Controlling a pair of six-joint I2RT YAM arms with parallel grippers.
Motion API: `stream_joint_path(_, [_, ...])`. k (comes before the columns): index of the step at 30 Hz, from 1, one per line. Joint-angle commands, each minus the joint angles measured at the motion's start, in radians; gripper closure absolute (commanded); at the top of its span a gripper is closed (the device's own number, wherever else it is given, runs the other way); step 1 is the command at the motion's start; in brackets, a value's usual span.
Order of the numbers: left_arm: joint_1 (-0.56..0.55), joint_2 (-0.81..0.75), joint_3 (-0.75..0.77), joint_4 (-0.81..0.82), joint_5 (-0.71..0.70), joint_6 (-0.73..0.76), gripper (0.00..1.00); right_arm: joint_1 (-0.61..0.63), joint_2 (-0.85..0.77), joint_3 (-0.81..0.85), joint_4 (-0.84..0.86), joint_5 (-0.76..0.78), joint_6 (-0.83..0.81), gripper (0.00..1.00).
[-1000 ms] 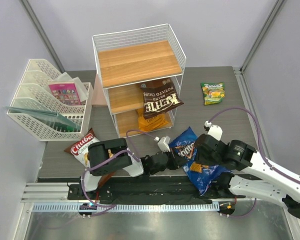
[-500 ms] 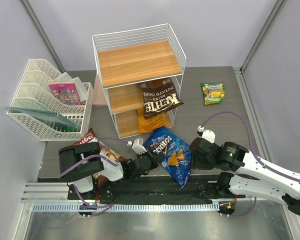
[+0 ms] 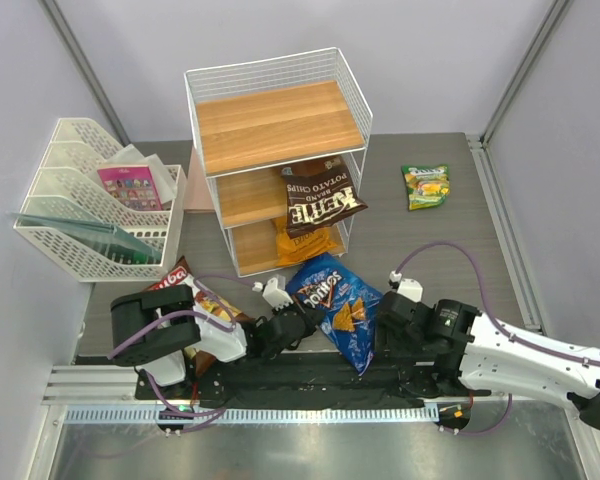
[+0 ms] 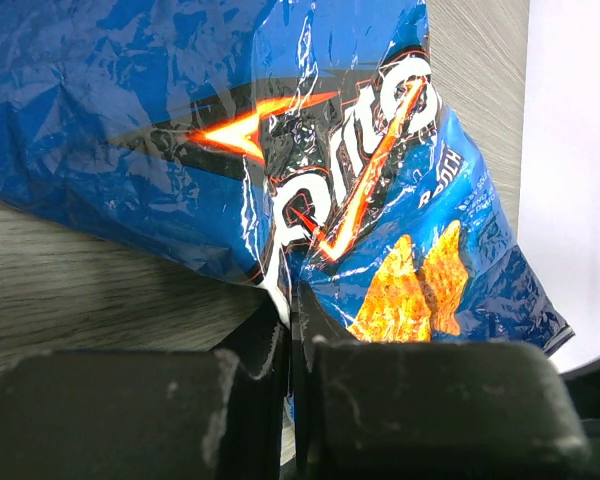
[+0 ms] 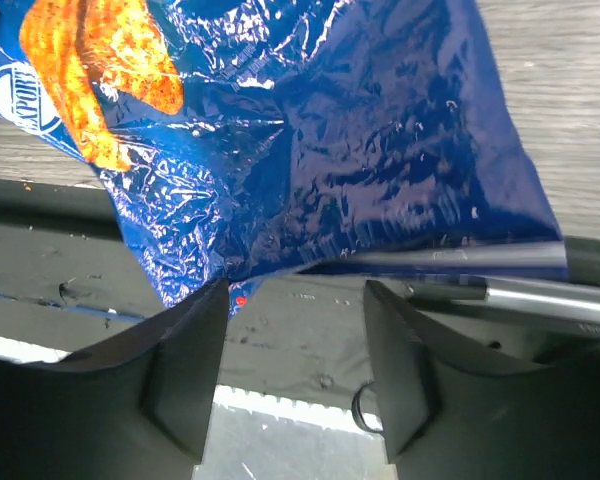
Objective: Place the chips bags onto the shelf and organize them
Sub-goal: Pick up the potato chip from the center of the board.
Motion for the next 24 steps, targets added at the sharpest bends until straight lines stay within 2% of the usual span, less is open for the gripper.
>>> stream_joint_path(1, [0.002, -0.009, -0.012, -0.008, -0.028, 0.013, 1.0, 0.015, -0.011, -0.041, 0.155, -0.012, 0.038, 0.36])
stream_joint_path(9, [-0.002, -0.015, -0.044, 0.013, 0.001, 0.011, 1.0, 0.015, -0.054, -0.148, 0.371, 0.016, 0.044, 0.33])
stream_joint_path(20, [-0.008, -0.017, -0.067, 0.022, 0.016, 0.031, 1.0, 0.017, -0.128, -0.213, 0.416, 0.066, 0.043, 0.28])
stream_joint_path(24, [-0.015, 0.008, -0.071, 0.073, 0.045, 0.053, 1.0, 0.017, -0.138, -0.267, 0.511, 0.086, 0.035, 0.26])
